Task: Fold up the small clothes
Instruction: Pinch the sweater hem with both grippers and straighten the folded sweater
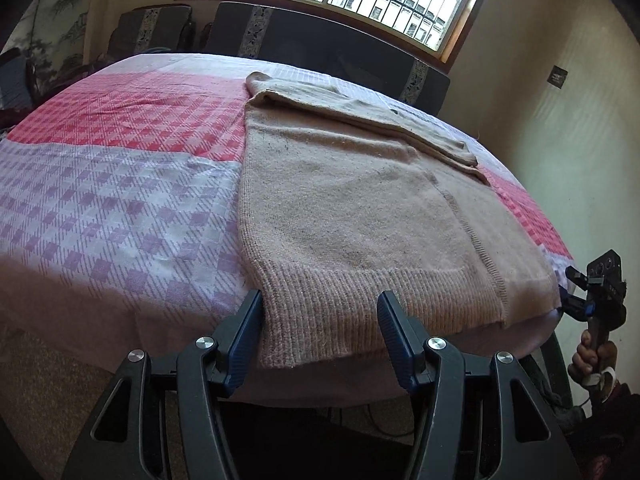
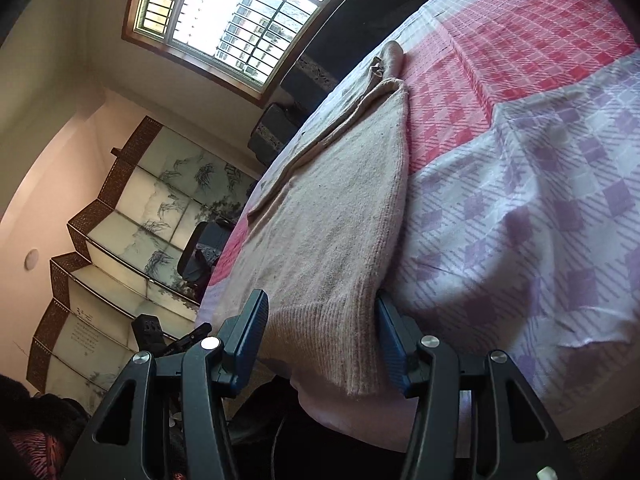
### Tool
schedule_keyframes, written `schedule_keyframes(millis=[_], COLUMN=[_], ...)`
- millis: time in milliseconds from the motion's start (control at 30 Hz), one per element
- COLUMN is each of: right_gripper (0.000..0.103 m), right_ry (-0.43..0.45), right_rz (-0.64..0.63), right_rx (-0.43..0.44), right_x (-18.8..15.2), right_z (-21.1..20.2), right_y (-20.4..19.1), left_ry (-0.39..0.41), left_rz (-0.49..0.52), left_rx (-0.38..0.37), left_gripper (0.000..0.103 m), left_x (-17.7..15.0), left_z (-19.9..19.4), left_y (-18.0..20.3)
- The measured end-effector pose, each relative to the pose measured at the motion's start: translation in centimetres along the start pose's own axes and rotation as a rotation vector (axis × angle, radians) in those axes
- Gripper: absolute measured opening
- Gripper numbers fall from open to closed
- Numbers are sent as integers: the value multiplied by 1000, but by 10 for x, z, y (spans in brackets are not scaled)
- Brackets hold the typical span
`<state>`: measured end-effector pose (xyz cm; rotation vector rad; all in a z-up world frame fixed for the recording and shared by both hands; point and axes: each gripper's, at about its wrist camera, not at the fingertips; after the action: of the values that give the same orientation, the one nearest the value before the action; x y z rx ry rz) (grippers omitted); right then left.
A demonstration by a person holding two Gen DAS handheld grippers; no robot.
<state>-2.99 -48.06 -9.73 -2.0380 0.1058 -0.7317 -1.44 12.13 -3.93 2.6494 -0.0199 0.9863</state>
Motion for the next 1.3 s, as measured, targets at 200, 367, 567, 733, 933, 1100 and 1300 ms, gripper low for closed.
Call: schedule_keyframes(millis=[200, 367, 567, 733, 933, 1100, 1300], right_gripper=[51, 51, 13, 12, 14, 14, 13], right_ry=[-6, -9, -37, -39, -44, -46, -57], right_rz=[-4, -26, -79, -66, -49, -23, -73], right_rx=[-7, -23, -119, -102, -86, -74, -107], right_x=[0, 0, -2, -3, -6, -5, -7], right_z=[2, 5, 14, 15, 16, 17, 20], right_y=[-2, -7, -12, -8, -4, 2, -2], left_ry=[-1, -1, -6, -11, -13, -26, -43], left_rz=[93, 136, 156, 162, 160, 149, 54], left_rx=[83, 118, 137, 141, 138, 124, 20], left_gripper=[58, 58, 58, 58, 60, 60, 16], left_x=[-1, -2, -1, -1, 0, 2, 10], left_z=[5, 8, 10, 12, 12, 13, 11], left_y=[15, 21, 24, 24, 24, 20, -1])
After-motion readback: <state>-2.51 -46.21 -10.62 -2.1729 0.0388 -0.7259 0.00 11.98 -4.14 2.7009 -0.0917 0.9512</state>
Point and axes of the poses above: each gripper's, at about its wrist camera, not at the fingertips, and z roughly the way its jaws point, y to its right, x to its top, and after that the axes turned 2 degrees about x, right-handed
